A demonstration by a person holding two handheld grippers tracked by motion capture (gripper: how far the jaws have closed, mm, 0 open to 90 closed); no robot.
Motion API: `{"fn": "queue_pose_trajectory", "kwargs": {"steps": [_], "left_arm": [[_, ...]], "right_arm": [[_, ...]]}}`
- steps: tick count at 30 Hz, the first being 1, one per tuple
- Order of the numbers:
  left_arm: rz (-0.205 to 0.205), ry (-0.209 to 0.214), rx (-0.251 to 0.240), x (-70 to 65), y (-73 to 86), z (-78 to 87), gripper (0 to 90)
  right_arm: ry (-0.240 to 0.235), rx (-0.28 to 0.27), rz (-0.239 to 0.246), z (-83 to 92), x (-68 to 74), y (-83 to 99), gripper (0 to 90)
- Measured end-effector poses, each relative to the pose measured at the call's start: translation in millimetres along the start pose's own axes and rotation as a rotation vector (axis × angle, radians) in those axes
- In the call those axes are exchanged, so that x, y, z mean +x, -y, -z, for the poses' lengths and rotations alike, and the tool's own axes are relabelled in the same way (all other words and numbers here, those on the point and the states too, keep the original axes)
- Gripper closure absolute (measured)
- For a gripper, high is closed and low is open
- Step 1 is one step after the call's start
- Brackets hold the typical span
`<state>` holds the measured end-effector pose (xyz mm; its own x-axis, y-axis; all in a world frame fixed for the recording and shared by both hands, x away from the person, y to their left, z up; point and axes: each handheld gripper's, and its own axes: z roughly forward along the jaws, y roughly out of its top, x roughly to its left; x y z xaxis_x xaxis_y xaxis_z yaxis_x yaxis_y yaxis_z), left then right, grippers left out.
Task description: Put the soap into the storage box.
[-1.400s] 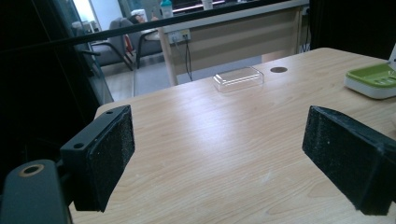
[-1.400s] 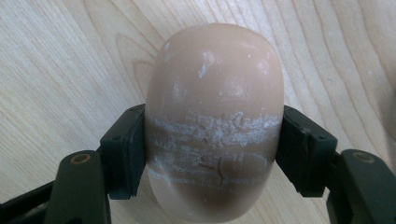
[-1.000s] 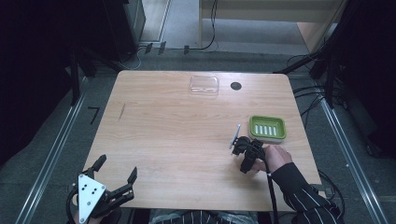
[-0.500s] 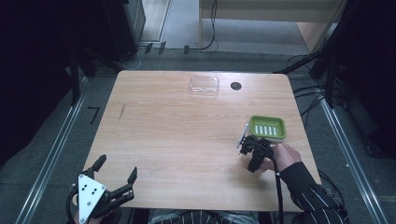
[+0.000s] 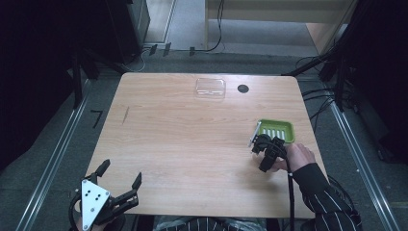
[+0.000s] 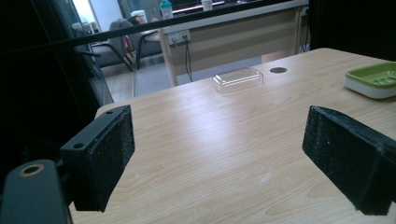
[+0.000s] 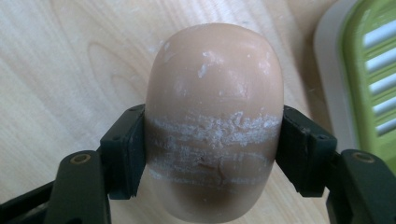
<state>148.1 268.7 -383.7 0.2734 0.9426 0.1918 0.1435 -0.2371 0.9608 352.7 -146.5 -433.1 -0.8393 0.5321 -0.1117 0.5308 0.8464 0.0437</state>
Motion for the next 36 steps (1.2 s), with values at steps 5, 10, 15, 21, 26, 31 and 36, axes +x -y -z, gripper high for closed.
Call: {"fn": "queue_pose_trajectory", "kwargs": {"steps": [5,10,15,21,26,31,36], "left_arm": [[0.002,-0.002,0.003,0.1,0.1,-0.6,9.6],[-0.003,0.002,0.004,0.2,0.0,-0.3,9.6],[-0.004,0.001,0.006,0.1,0.1,-1.0,9.6],[-0.003,0.001,0.006,0.0,-0.2,-0.6,9.6],[-0.003,0.001,0.007,-0.1,-0.1,-0.9,9.6],[-0.003,0.001,0.007,0.1,-0.1,-1.0,9.6],[0.0,0.0,0.007,0.1,0.0,-0.8,9.6]], "right_arm": [[0.007,-0.017,-0.019,6.0,-5.9,-4.6,33.3],[0.018,-0.035,-0.022,13.2,-11.4,-10.0,33.3],[0.019,-0.049,-0.024,18.4,-15.6,-9.4,33.3],[0.024,-0.043,-0.052,19.8,-24.8,-7.9,33.3],[0.024,-0.048,-0.067,22.1,-31.6,-9.8,33.3],[0.02,-0.048,-0.075,22.5,-36.1,-12.2,33.3],[0.016,-0.051,-0.081,24.3,-41.5,-12.7,33.3]]}}
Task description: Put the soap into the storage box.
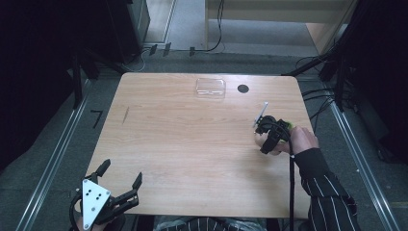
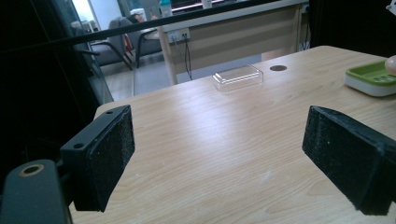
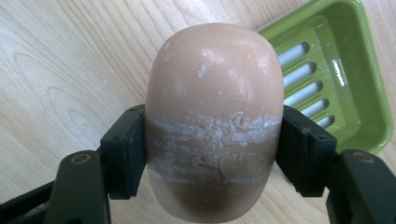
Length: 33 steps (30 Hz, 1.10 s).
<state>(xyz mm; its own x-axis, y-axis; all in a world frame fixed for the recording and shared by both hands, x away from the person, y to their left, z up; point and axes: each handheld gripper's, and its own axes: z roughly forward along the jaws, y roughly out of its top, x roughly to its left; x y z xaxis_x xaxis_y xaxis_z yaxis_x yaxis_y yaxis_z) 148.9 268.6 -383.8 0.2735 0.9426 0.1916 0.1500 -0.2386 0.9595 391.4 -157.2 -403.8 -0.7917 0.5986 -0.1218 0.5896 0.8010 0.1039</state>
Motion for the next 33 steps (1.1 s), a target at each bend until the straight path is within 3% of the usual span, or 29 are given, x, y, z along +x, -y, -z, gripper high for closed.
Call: {"fn": "queue_pose_trajectory", "kwargs": {"steps": [14,33], "left_arm": [[-0.001,0.002,0.001,-0.1,0.0,-0.2,9.6],[0.003,0.001,0.007,0.5,0.1,-0.8,9.6]], "right_arm": [[0.011,-0.01,-0.006,1.9,-16.8,2.6,33.3],[0.036,-0.007,0.056,0.5,-36.9,-2.3,33.3]]}}
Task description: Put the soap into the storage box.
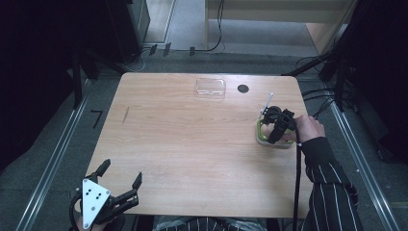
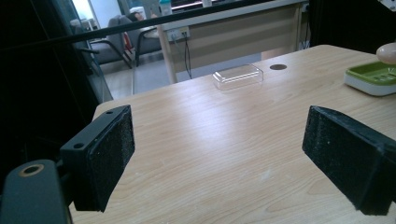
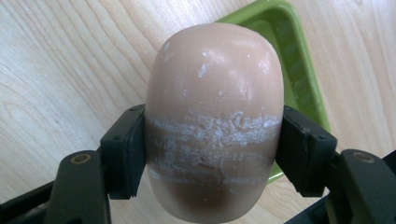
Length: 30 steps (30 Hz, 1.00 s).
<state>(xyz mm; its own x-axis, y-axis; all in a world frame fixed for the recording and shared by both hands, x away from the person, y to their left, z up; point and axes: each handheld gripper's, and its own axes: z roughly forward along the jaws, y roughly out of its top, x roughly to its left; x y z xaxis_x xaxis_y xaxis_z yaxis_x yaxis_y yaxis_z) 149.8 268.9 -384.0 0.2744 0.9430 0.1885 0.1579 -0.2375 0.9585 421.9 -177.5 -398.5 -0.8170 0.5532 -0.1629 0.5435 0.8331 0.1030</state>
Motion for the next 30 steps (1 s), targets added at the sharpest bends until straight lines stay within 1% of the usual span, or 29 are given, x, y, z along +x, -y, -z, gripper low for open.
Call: {"fn": "queue_pose_trajectory", "kwargs": {"steps": [7,9,10,12,13,17,19,20,21,22,23,24,28,30], "left_arm": [[0.001,0.001,0.005,-0.1,-0.1,-0.2,9.6],[0.002,0.001,0.005,0.0,-0.1,-0.2,9.6],[0.002,0.001,0.005,0.0,-0.1,-0.2,9.6],[0.003,0.002,0.007,0.1,-0.1,-0.7,9.6],[0.001,0.002,0.011,0.2,-0.1,-0.9,9.6],[0.004,0.002,0.01,0.6,-0.1,-0.6,9.6],[0.005,0.0,0.01,0.7,0.0,-0.7,9.6],[0.006,0.0,0.01,0.9,0.0,-0.8,9.6],[0.006,0.0,0.012,0.9,0.0,-1.0,9.6],[0.005,0.001,0.014,0.9,0.0,-1.2,9.6],[0.005,0.002,0.014,0.9,0.0,-1.2,9.6],[0.005,0.002,0.015,1.0,-0.1,-0.8,9.6],[0.014,-0.003,0.011,1.4,0.2,-0.5,9.6],[0.009,-0.001,0.013,1.1,0.2,-0.8,9.6]], "right_arm": [[0.005,-0.008,0.031,-2.1,-8.1,0.0,33.3],[0.004,-0.011,0.028,-3.3,-10.5,0.5,33.3],[0.009,-0.011,0.036,-3.6,-11.1,0.6,33.3],[0.004,-0.007,0.037,-4.1,-12.2,0.6,33.3],[0.002,-0.007,0.045,-5.1,-13.4,0.7,33.3],[0.002,-0.016,0.051,-10.1,-20.8,0.7,33.3],[0.005,-0.012,0.053,-10.2,-22.1,0.4,33.3],[0.002,-0.02,0.057,-12.1,-25.0,0.0,33.3],[0.002,-0.02,0.057,-12.1,-25.0,0.0,33.3],[0.004,-0.01,0.067,-16.1,-27.2,-0.8,33.3],[-0.006,-0.004,0.062,-18.8,-28.2,-1.2,33.3],[-0.001,0.001,0.072,-21.1,-29.3,-1.7,33.3],[-0.006,0.001,0.065,-26.7,-33.0,-2.2,33.3],[-0.006,0.002,0.071,-28.8,-34.0,-2.9,33.3]]}}
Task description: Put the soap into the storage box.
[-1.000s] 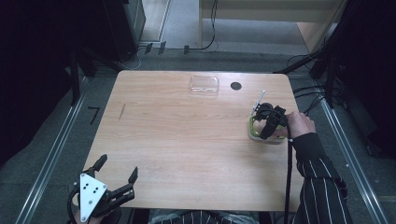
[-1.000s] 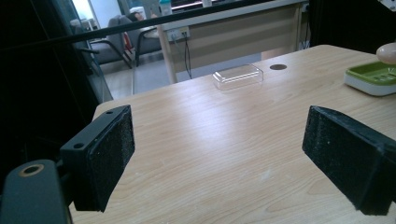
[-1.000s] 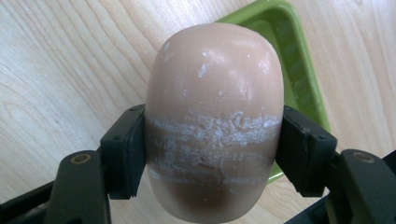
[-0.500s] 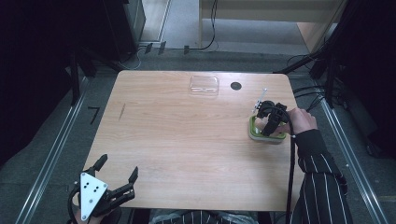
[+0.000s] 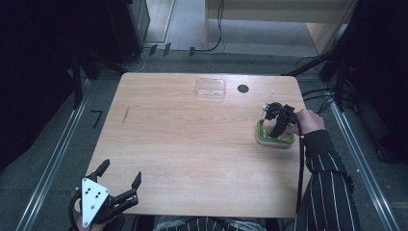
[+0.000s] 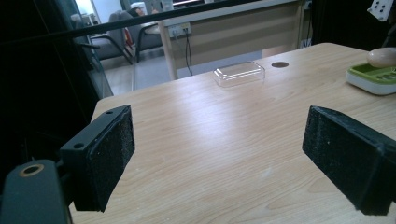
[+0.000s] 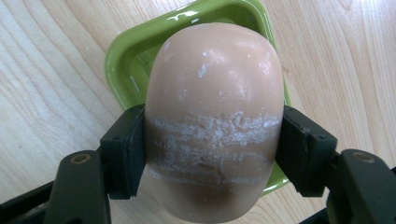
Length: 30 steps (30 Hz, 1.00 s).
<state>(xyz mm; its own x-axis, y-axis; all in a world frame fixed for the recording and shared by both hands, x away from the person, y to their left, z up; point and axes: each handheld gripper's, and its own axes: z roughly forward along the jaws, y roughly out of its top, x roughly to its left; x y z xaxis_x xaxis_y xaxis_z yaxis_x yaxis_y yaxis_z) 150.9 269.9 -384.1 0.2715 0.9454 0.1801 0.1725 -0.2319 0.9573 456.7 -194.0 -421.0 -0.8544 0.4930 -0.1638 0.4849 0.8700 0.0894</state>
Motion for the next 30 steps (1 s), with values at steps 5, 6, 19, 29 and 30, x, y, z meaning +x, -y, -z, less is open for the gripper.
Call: {"fn": "queue_pose_trajectory", "kwargs": {"steps": [5,6,19,29,30], "left_arm": [[0.002,-0.002,0.0,0.8,0.2,1.1,9.6],[0.002,-0.002,0.0,0.8,0.2,1.1,9.6],[0.002,-0.002,0.001,0.2,0.2,0.8,9.6],[0.002,-0.004,0.002,0.9,0.4,1.2,9.6],[0.002,-0.004,0.002,0.9,0.4,1.2,9.6]], "right_arm": [[0.007,0.004,0.0,-4.9,-3.8,-0.3,33.2],[0.007,0.004,0.0,-4.9,-3.8,-0.3,33.2],[0.008,0.013,0.03,-15.5,-7.1,-3.1,33.2],[0.007,0.027,0.043,-20.9,-8.4,-3.9,33.1],[0.007,0.026,0.039,-21.0,-8.8,-3.5,33.1]]}}
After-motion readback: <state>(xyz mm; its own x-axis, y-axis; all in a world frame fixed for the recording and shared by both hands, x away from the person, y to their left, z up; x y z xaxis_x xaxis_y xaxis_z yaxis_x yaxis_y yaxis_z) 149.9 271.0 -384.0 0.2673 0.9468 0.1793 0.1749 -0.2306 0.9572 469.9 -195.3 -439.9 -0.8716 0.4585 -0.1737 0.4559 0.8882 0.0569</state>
